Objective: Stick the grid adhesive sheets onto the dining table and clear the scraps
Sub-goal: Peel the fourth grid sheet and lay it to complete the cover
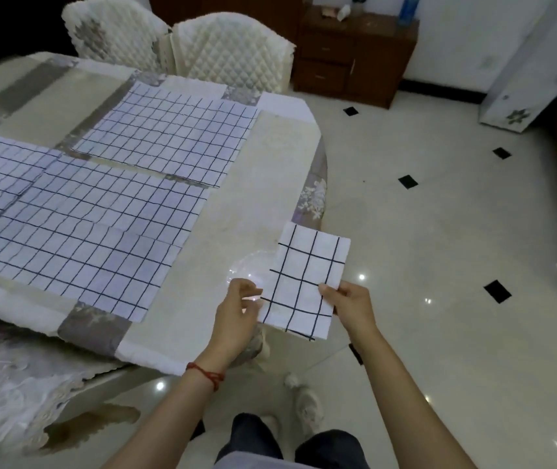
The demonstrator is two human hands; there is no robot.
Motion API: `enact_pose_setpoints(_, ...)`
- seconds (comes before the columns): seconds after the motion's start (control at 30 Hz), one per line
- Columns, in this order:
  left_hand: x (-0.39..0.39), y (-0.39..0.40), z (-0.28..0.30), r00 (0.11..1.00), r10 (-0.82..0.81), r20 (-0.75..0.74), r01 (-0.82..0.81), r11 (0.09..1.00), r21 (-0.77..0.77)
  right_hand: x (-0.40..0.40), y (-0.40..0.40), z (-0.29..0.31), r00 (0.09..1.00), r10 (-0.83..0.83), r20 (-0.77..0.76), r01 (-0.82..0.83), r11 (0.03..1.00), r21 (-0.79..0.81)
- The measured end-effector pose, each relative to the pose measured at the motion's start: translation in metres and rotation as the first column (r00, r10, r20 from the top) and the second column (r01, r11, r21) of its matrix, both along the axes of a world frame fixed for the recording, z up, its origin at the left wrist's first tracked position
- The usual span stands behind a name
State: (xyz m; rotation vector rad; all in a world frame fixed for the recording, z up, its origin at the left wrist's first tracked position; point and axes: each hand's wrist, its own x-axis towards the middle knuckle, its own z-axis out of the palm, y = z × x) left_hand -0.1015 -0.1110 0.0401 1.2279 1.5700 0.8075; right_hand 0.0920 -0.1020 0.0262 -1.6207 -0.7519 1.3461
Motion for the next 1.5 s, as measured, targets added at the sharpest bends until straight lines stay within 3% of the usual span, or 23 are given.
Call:
enact_pose_setpoints(0.07,0.017,0.0,0.002,0.989,0.035,-0.143,-0.028,0.998,0.056,0.003,-0.01,0.003,0.993,-0.042,0.107,0.034,0.997,0.076)
enact_pose_setpoints(0.17,0.054,-0.002,0.012,0.972,-0.122,-0.201,0.155,0.975,0.156,0.01,-0.024,0.01,0.968,-0.097,0.232,0.059,0.984,0.166)
enact_pose_setpoints(0.3,0.112,-0.006,0.031,0.96,-0.233,0.157,0.247,0.966,-0.074,0.032,-0.038,0.016,0.921,-0.137,0.365,0.064,0.977,0.205)
enact_pose_setpoints(0.5,0.187,0.002,0.037,0.908,-0.179,0.379,0.276,0.936,-0.219,0.095,-0.046,0.021,0.917,-0.14,0.374,0.053,0.971,0.232)
enact_pose_setpoints(0.73,0.293,0.015,0.037,0.912,-0.159,0.379,0.267,0.93,-0.253,0.217,-0.046,0.03,0.971,0.022,0.239,-0.055,0.99,0.129)
enact_pose_setpoints(0.87,0.347,0.031,0.041,0.935,-0.124,0.334,0.215,0.944,-0.251,0.295,-0.043,0.031,0.972,-0.18,0.154,0.158,0.977,0.141)
enact_pose_setpoints(1.0,0.374,0.058,0.044,0.961,-0.104,0.257,0.166,0.958,-0.235,0.37,-0.038,0.026,0.879,-0.432,0.203,0.402,0.899,0.173)
enact_pose_setpoints(1.13,0.388,0.08,0.048,0.964,-0.137,0.227,0.179,0.968,-0.175,0.416,-0.02,0.018,0.83,-0.489,0.267,0.474,0.872,0.124)
enact_pose_setpoints(1.3,0.409,0.107,0.058,0.943,-0.165,0.289,0.216,0.965,-0.151,0.432,0.018,0.011,0.832,-0.441,0.337,0.454,0.89,0.045)
enact_pose_setpoints(1.4,0.419,0.13,0.059,0.93,-0.158,0.332,0.207,0.971,-0.117,0.425,0.048,0.021,0.82,-0.432,0.376,0.405,0.901,0.153)
enact_pose_setpoints(1.5,0.428,0.158,0.056,0.923,-0.165,0.348,0.203,0.976,-0.076,0.408,0.088,0.046,0.902,-0.301,0.309,0.229,0.941,0.249)
